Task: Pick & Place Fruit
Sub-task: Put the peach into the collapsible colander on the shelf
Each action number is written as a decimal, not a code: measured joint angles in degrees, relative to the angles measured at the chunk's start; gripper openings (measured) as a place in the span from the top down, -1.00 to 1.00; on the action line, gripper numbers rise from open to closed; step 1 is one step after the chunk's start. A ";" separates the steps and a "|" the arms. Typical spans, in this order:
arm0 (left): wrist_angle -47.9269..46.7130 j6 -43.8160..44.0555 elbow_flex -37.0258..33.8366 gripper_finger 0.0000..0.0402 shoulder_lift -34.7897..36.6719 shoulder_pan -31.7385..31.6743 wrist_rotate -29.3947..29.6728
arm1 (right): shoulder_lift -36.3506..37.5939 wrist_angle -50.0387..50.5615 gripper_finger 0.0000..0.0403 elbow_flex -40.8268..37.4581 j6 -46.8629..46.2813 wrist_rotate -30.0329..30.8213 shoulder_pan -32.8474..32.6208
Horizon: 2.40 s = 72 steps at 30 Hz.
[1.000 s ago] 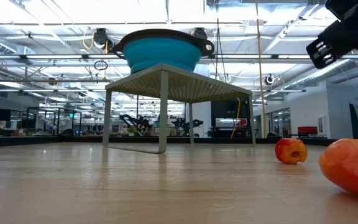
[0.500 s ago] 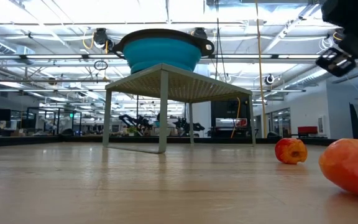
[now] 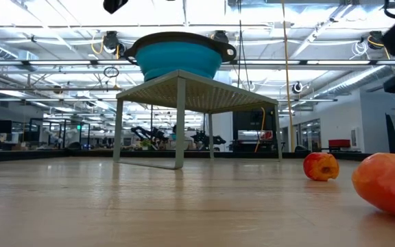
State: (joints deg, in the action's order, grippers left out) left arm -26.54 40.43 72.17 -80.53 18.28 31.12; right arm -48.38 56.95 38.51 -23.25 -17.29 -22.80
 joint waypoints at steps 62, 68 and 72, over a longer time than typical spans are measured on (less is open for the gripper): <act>22.98 -17.19 -25.59 0.99 20.60 3.24 -12.08 | -6.69 11.01 0.00 1.48 -18.26 3.51 -8.08; 21.96 -20.58 -32.46 0.99 29.15 3.24 -15.23 | -6.69 10.75 0.00 1.48 -22.36 3.51 -8.08; 21.72 -21.40 -37.39 0.97 35.17 3.24 -16.29 | -6.69 10.45 -0.02 1.48 -24.21 3.30 -8.08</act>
State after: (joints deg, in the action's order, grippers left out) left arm -4.82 19.03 34.78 -45.36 21.52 14.83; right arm -55.07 67.40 39.99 -47.46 -13.99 -30.87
